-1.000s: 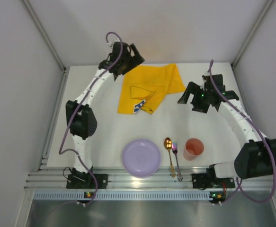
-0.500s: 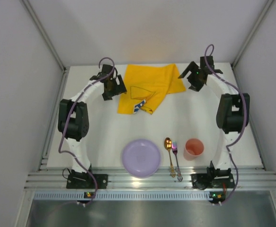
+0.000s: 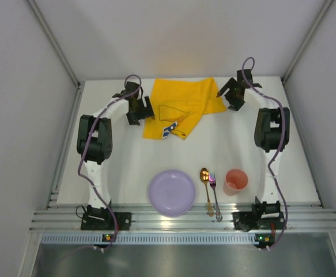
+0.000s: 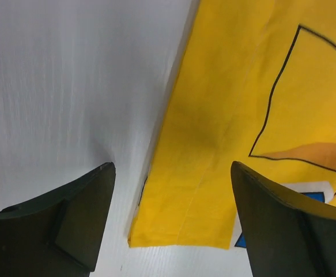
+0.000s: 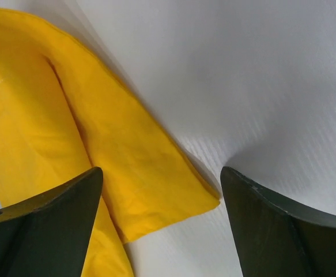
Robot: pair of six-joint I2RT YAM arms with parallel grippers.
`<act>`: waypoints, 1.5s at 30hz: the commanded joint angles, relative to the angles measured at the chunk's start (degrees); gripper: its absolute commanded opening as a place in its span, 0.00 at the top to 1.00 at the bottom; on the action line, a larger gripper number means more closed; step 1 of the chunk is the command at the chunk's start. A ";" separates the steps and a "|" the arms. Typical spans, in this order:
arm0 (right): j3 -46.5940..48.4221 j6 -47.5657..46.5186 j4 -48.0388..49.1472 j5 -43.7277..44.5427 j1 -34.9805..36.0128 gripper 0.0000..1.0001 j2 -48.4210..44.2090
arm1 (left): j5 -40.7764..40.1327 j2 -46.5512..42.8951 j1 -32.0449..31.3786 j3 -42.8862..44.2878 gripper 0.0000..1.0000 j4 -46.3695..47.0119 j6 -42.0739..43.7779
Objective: Set the dinner table for one person
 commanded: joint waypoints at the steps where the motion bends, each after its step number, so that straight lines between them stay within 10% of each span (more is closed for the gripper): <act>1: 2.39 0.01 -1.19 -0.02 1.76 0.16 2.78 | 2.94 3.62 0.74 2.48 0.15 1.84 1.02; 10: 1.61 -0.08 -1.37 -2.83 4.14 0.45 3.40 | 10.23 7.23 0.74 2.57 0.52 4.29 -0.74; 15: -0.76 -1.13 -1.02 -3.62 4.84 0.79 2.00 | 12.87 7.49 0.74 4.14 1.00 4.13 -1.35; 20: 1.16 -3.59 -2.94 -3.27 3.71 1.00 -0.02 | 12.35 4.17 1.00 9.49 1.00 -0.78 -1.01; 32: 22.60 -10.62 -25.53 -8.53 -10.96 1.00 2.95 | 4.88 -9.30 8.73 19.97 1.00 -10.02 -3.56; 35: 25.95 -10.28 -27.47 -12.66 -12.55 0.85 6.73 | 3.38 -6.67 9.70 21.11 1.00 -10.73 -3.73; 38: 25.60 -10.71 -27.21 -15.40 -12.21 0.01 7.44 | 2.85 -3.77 9.79 20.07 1.00 -10.29 -3.73; 45: 16.30 -13.96 -21.95 -17.15 -9.49 0.00 -0.98 | 4.87 1.60 9.88 16.90 0.86 -8.88 -5.31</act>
